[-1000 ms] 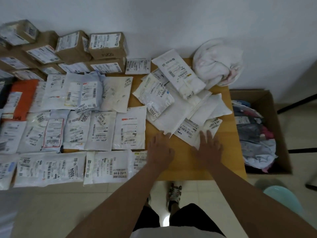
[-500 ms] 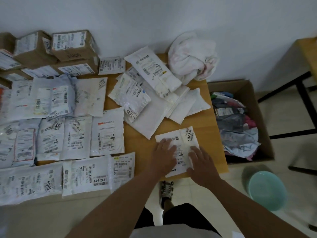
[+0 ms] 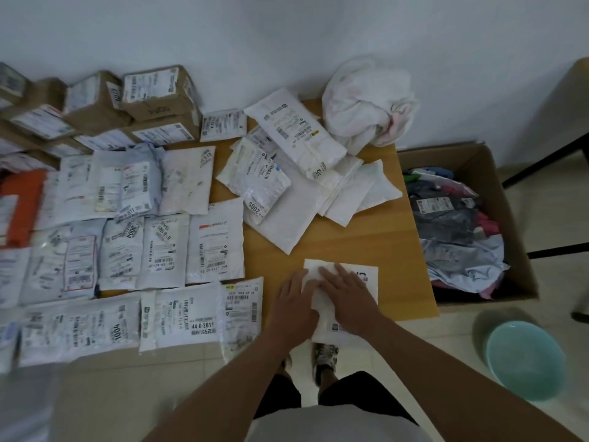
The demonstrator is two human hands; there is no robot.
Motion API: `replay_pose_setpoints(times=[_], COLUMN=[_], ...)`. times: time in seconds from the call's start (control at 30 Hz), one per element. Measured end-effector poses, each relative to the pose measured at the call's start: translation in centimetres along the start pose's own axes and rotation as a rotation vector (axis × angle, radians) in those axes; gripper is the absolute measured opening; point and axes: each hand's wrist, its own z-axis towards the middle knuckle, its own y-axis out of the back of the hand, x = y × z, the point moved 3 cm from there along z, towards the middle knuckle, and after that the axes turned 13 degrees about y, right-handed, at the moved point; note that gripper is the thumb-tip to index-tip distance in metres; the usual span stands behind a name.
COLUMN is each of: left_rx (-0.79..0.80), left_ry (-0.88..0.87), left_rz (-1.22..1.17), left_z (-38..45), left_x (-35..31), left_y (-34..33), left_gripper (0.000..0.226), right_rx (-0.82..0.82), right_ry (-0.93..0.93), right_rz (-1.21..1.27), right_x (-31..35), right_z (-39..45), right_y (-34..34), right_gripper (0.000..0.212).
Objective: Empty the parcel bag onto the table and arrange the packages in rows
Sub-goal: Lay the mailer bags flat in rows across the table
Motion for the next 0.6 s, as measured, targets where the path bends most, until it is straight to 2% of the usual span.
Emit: replay_pose_setpoints(times=[0.07,0.13,0.2,0.3,0.4,0.47,0.5,0.6], left_rx=[0.05,0.061,0.089,0.024,-0.055,-0.058,-0.05,0.113], left_ry=[0.033,0.08,0.163,0.171,0.176,0.128,0.076,-0.007], left_rz=[0.157,0.25,0.298,0.306,0.233,0.197,0.177,0.261], left_z=[0.0,-0.2,0.0,0.5,1.1,1.3,1.2,1.4], left_x=[1.0,1.6,1.6,1.5,2.1,2.9,3.1,4.3], left_y=[0.3,0.2,0.1,0.3,1.4,1.9,2.0,1.9], left_gripper=[0.057,0.055,0.054,0.044,0.048,0.059,0.062,0.066], right_rx=[-0.033,-0.109,-0.172,-0.14,-0.23,-0.335,-0.37,-0.428], right_ry=[0.01,-0.113,-0.171,-0.079,-0.151,-0.293,-0.377,-0.625], right_rz=[-0.088,-0.097,-0.086,-0.095,0.016,0.225,0.394,1.022], right_x=[0.2,0.0,0.0,0.6,0.6,0.8,0.8,1.6], right_z=[0.3,-0.5,-1.2,-0.6,2.5,5.8,7.6,13.2], right_y=[0.1,-0.2,-0.1,-0.6,1.2,3.0,4.1,6.5], right_gripper=[0.065,0.043,0.043,0.047,0.035,0.026,0.025,0.029])
